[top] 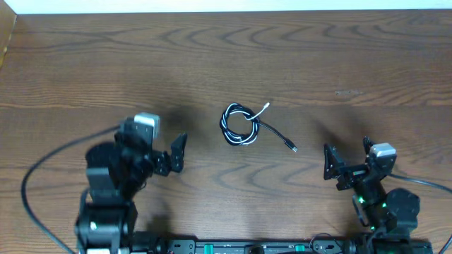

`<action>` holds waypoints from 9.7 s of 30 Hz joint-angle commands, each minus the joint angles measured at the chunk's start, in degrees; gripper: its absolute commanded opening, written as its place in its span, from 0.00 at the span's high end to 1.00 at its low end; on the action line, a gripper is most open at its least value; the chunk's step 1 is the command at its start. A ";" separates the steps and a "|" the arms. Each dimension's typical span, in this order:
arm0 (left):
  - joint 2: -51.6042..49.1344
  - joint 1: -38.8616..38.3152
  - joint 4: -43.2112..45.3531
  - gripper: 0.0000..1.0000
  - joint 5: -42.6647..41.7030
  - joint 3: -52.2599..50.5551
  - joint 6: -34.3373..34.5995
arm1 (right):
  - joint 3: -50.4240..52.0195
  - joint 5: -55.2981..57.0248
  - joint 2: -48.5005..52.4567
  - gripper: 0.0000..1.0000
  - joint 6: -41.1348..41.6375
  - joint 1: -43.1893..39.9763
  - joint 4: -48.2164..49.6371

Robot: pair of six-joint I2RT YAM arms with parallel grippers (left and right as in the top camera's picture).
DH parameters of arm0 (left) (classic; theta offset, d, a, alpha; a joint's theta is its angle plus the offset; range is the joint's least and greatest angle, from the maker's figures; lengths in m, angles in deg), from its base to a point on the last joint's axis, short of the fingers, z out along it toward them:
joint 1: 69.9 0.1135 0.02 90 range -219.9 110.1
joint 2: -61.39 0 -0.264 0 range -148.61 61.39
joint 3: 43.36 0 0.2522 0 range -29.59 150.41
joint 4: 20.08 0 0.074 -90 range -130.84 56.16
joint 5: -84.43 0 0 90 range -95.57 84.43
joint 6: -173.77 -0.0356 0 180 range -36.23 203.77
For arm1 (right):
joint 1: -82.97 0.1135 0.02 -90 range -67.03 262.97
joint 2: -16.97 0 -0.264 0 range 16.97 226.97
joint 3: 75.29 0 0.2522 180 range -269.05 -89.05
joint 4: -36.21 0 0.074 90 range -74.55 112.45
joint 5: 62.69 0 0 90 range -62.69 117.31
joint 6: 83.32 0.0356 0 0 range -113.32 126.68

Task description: Untangle cables

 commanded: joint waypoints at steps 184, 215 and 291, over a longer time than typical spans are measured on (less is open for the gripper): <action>-67.38 -31.87 6.32 0.71 14.45 28.04 36.92 | -48.68 8.17 65.79 0.22 15.78 10.47 -35.17; -75.17 -34.36 6.29 0.73 14.88 28.02 45.75 | -48.63 8.13 65.79 0.21 15.74 10.54 -36.48; -29.33 -25.33 1.25 0.93 6.69 28.52 43.06 | -48.59 4.74 89.05 0.23 21.77 16.44 -21.22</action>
